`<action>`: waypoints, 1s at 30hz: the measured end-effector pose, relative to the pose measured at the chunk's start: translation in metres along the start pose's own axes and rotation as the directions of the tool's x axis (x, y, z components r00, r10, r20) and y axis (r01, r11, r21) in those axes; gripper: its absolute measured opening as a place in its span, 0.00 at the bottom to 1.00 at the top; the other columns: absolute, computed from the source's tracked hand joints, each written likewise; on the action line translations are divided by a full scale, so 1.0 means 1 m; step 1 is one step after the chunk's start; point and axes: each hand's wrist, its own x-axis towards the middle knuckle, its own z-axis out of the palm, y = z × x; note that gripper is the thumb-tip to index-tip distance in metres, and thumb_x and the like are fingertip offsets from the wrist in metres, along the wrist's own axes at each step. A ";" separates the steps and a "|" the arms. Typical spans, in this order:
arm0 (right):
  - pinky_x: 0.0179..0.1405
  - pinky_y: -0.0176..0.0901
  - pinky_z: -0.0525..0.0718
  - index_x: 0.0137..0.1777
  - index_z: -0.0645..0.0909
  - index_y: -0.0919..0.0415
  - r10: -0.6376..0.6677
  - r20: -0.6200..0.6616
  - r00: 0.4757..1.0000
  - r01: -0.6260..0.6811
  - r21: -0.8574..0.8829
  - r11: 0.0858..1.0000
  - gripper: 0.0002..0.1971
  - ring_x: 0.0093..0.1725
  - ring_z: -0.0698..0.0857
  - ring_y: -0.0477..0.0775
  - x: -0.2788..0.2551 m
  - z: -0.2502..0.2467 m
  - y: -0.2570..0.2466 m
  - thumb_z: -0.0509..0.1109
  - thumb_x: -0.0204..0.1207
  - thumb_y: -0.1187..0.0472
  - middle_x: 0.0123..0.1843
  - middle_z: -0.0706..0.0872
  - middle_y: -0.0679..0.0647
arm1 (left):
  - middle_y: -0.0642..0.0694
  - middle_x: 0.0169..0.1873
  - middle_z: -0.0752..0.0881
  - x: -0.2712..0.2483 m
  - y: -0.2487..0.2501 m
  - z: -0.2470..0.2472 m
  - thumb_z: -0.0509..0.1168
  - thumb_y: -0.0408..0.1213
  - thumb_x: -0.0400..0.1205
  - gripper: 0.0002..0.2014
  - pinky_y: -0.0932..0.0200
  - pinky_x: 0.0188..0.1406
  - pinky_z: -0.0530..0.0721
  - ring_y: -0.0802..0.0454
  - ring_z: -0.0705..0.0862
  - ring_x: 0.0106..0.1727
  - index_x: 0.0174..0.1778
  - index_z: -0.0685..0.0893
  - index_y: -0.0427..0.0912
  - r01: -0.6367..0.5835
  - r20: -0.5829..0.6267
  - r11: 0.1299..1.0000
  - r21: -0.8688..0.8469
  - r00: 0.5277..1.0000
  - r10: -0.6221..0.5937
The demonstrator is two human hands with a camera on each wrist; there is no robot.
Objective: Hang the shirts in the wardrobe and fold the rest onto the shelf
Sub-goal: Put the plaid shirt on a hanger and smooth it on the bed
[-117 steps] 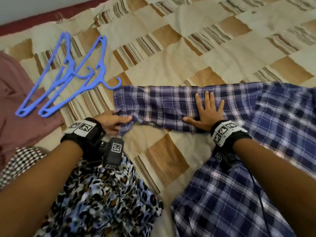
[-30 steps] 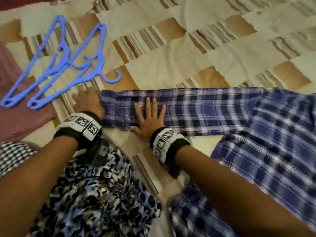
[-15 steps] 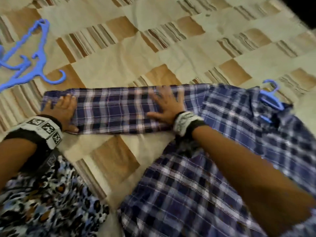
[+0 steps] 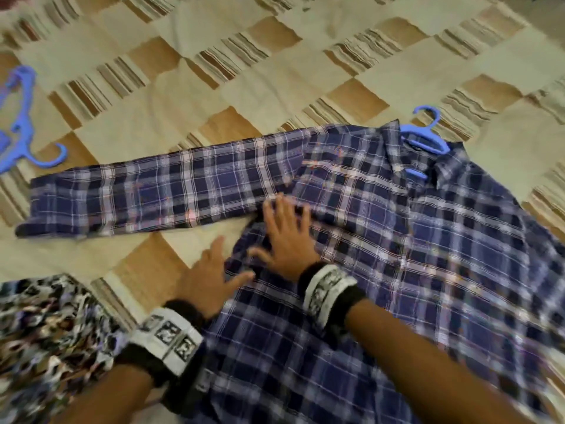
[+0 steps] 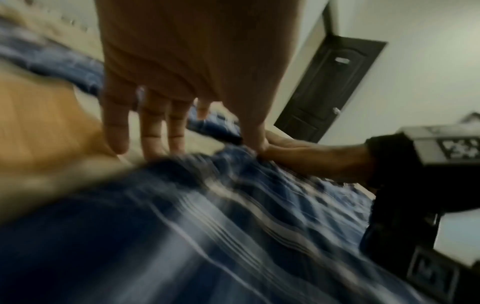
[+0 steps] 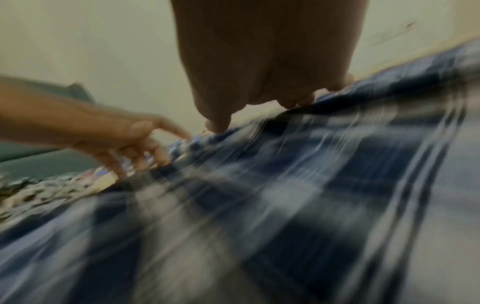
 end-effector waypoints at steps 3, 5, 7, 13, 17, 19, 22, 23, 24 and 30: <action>0.76 0.77 0.46 0.83 0.44 0.55 -0.033 -0.022 0.999 0.032 -0.048 0.998 0.46 0.83 0.46 0.64 -0.015 0.038 -0.007 0.33 0.72 0.25 0.83 0.44 0.60 | 0.35 0.64 0.78 -0.003 -0.023 0.046 0.63 0.34 0.82 0.23 0.47 0.54 0.77 0.38 0.80 0.56 0.72 0.64 0.46 0.020 -0.035 1.000 -0.011 0.999 -0.021; 0.76 0.70 0.31 0.83 0.36 0.50 0.037 -0.025 0.999 -0.037 -0.017 0.999 0.50 0.83 0.37 0.60 -0.022 0.036 0.027 0.34 0.66 0.20 0.82 0.33 0.52 | 0.40 0.48 0.84 0.012 -0.047 0.060 0.63 0.30 0.80 0.17 0.50 0.41 0.78 0.40 0.82 0.42 0.61 0.67 0.48 0.026 -0.076 0.999 -0.034 0.997 -0.028; 0.73 0.65 0.24 0.82 0.32 0.48 0.189 -0.052 0.981 -0.190 -0.009 0.982 0.54 0.82 0.32 0.57 -0.037 0.032 0.078 0.23 0.57 0.18 0.80 0.27 0.49 | 0.43 0.40 0.83 0.020 -0.057 0.061 0.64 0.26 0.79 0.15 0.51 0.39 0.77 0.40 0.82 0.40 0.56 0.69 0.43 0.005 -0.103 0.995 -0.099 0.995 -0.016; 0.77 0.67 0.33 0.83 0.33 0.55 0.493 0.011 0.870 -0.493 -0.006 0.870 0.45 0.83 0.35 0.55 -0.093 0.018 0.147 0.40 0.75 0.27 0.84 0.33 0.55 | 0.39 0.42 0.80 0.024 -0.078 0.045 0.64 0.23 0.79 0.12 0.55 0.44 0.73 0.44 0.80 0.45 0.56 0.73 0.37 -0.106 -0.064 0.983 -0.150 0.993 0.098; 0.80 0.65 0.42 0.83 0.37 0.64 0.438 0.039 0.898 -0.436 -0.047 0.899 0.37 0.83 0.39 0.64 -0.122 0.031 0.105 0.43 0.84 0.41 0.84 0.37 0.63 | 0.41 0.45 0.82 0.006 -0.103 0.036 0.57 0.18 0.79 0.16 0.57 0.47 0.73 0.41 0.82 0.50 0.59 0.76 0.37 -0.130 -0.098 0.989 -0.066 0.988 0.123; 0.79 0.66 0.47 0.83 0.39 0.66 0.375 0.069 0.924 -0.367 -0.109 0.924 0.35 0.83 0.43 0.69 -0.141 0.043 0.076 0.45 0.86 0.45 0.84 0.40 0.66 | 0.44 0.49 0.81 -0.010 -0.113 0.037 0.59 0.17 0.77 0.19 0.59 0.48 0.74 0.46 0.80 0.49 0.60 0.76 0.38 -0.159 -0.089 0.987 -0.024 0.984 0.156; 0.69 0.65 0.68 0.78 0.61 0.67 0.293 -0.010 0.956 -0.292 -0.124 0.948 0.31 0.74 0.67 0.69 -0.166 0.047 0.041 0.60 0.83 0.47 0.76 0.66 0.67 | 0.41 0.57 0.77 -0.040 -0.119 0.038 0.68 0.17 0.68 0.27 0.62 0.58 0.78 0.45 0.78 0.58 0.58 0.75 0.47 -0.289 0.056 0.946 -0.149 0.952 0.300; 0.60 0.63 0.76 0.70 0.72 0.67 0.241 -0.081 0.967 -0.249 -0.111 0.962 0.28 0.64 0.76 0.67 -0.174 0.043 0.029 0.68 0.78 0.47 0.66 0.75 0.67 | 0.41 0.58 0.74 -0.047 -0.121 0.041 0.68 0.21 0.66 0.27 0.68 0.56 0.74 0.46 0.75 0.59 0.61 0.75 0.44 -0.318 0.119 0.943 -0.098 0.937 0.328; 0.52 0.60 0.81 0.60 0.78 0.67 0.168 -0.183 0.969 -0.189 -0.105 0.976 0.24 0.54 0.80 0.64 -0.183 0.043 0.019 0.74 0.73 0.48 0.56 0.80 0.64 | 0.41 0.60 0.72 -0.052 -0.121 0.045 0.66 0.26 0.64 0.29 0.69 0.57 0.71 0.47 0.73 0.61 0.64 0.75 0.42 -0.332 0.163 0.943 0.010 0.931 0.326; 0.42 0.48 0.78 0.63 0.69 0.60 -0.116 0.095 0.989 0.128 -0.135 0.983 0.32 0.51 0.82 0.60 -0.263 0.080 -0.062 0.60 0.74 0.31 0.53 0.82 0.56 | 0.41 0.70 0.68 -0.076 -0.108 0.071 0.67 0.31 0.76 0.20 0.42 0.66 0.69 0.39 0.64 0.72 0.64 0.76 0.48 -0.153 -0.150 0.732 0.663 0.932 0.331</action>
